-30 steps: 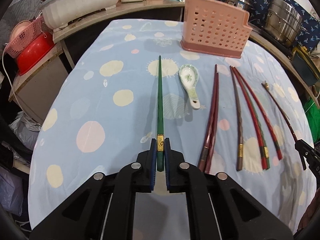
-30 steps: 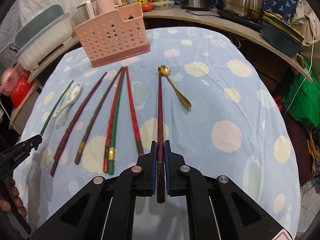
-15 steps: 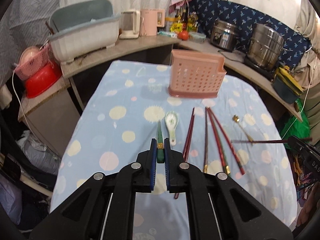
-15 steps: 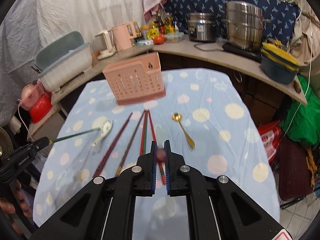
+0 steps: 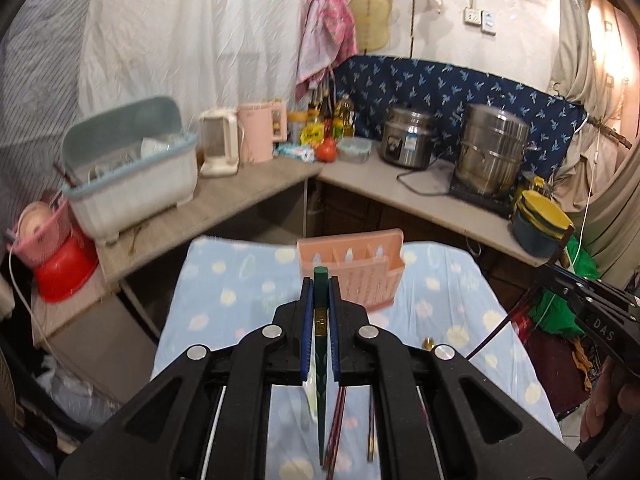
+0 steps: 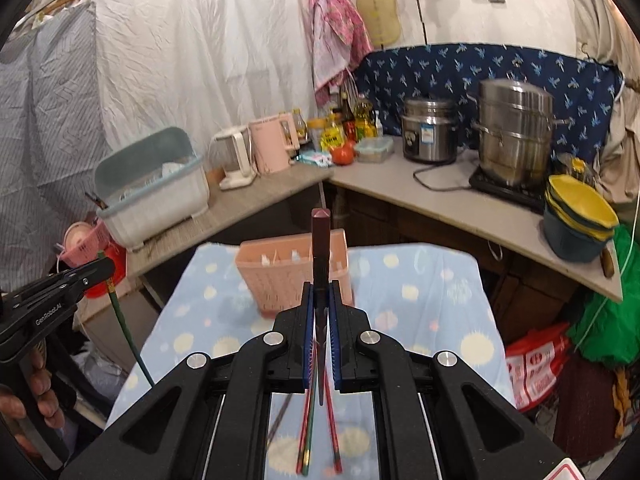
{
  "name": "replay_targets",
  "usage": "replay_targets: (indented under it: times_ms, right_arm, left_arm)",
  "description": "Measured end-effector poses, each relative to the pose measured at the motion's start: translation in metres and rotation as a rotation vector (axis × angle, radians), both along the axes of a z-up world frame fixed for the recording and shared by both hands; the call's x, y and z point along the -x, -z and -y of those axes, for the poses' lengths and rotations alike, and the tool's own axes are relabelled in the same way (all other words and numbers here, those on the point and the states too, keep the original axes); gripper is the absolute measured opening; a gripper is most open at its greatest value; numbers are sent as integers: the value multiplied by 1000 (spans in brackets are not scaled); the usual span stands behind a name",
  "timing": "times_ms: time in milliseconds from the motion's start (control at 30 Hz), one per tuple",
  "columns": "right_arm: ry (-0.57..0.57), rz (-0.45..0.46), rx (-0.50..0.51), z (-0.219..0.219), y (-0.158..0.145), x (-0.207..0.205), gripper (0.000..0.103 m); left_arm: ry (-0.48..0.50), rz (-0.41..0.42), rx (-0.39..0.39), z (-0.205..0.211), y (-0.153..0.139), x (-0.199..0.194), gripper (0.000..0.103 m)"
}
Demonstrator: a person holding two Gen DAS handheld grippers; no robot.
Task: Organize utensils
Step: 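Carry both chopsticks over the pink basket and open both tools to drop them in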
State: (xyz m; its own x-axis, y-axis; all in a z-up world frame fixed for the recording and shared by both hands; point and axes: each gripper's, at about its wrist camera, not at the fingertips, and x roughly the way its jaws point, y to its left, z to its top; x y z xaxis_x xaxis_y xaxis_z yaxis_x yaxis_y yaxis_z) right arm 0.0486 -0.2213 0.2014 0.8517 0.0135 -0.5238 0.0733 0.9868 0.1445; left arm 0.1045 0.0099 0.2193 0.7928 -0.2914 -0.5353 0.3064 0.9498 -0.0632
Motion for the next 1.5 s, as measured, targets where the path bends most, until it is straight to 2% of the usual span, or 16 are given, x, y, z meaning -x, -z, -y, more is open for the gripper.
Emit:
replay_targets:
  times_ms: [133,267,400,500,567,767,900,1067,1100,1167,1200,1233,1333,1500]
  right_arm:
    - [-3,46,-2,6,-24,-37,7]
    - [-12,65,-7,11,-38,-84,7]
    - [-8,89,16,9,-44,-124,7]
    - [3,85,26,8,-40,-152,7]
    - [6,74,31,8,-31,-171,7]
    - [0,-4,27,10,13,-216,7]
    - [7,-69,31,13,47,-228,7]
    - [34,-130,35,22,79,-235,7]
    - [42,-129,38,24,82,-234,10]
    - [62,-125,45,28,84,-230,21]
    - [70,-118,45,29,84,-227,34]
    - [79,-108,46,30,83,-224,44]
    - [97,-68,69,29,75,-208,56]
    - [103,-34,77,27,64,-178,62]
  left_arm:
    - [-1,73,7,14,-33,-30,7]
    - [0,120,61,25,-60,-73,7]
    - [-2,160,70,40,-76,-107,7]
    - [-7,188,54,53,-75,-128,7]
    - [-16,185,42,58,-65,-144,7]
    - [-25,102,33,60,-14,-183,7]
    - [-39,34,29,54,27,-201,7]
    - [-56,-24,32,46,61,-211,8]
    - [-64,-24,34,44,64,-211,10]
    - [-95,-14,30,41,68,-208,35]
    - [-116,-6,25,40,68,-205,59]
    - [-137,4,24,38,67,-203,72]
    - [-170,34,11,36,64,-188,77]
    - [-177,16,-13,29,65,-164,77]
